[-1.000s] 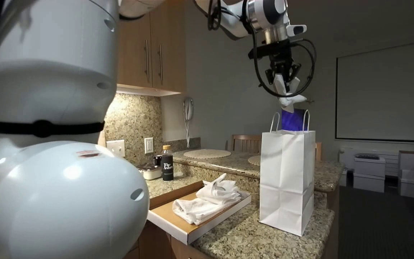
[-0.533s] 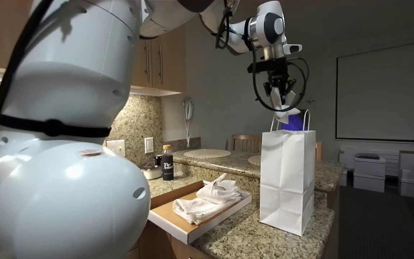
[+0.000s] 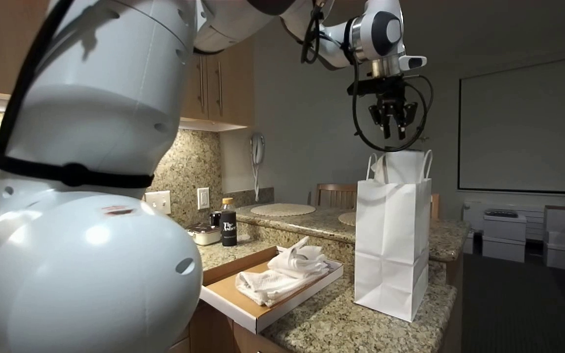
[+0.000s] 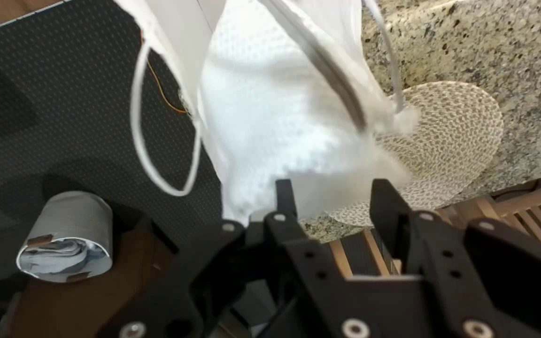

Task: Put two towels in the white bag, one at a time

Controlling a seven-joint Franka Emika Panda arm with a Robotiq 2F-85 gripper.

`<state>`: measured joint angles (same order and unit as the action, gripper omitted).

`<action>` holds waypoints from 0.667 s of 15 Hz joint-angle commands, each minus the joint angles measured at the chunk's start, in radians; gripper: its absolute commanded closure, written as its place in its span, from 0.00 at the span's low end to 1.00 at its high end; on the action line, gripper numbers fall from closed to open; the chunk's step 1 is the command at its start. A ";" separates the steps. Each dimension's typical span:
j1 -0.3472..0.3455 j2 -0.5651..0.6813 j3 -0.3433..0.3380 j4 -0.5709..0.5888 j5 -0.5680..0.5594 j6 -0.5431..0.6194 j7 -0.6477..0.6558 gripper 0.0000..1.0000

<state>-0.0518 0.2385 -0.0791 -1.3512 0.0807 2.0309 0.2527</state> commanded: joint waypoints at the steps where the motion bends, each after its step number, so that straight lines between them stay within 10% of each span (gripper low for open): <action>1: 0.010 -0.033 0.012 0.012 0.005 0.008 -0.023 0.22; 4: 0.036 -0.111 0.035 -0.024 -0.007 0.018 -0.051 0.01; 10: 0.158 -0.267 0.125 -0.276 -0.136 0.029 -0.005 0.00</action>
<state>0.0594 0.0536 0.0072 -1.4489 0.0154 2.0317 0.2206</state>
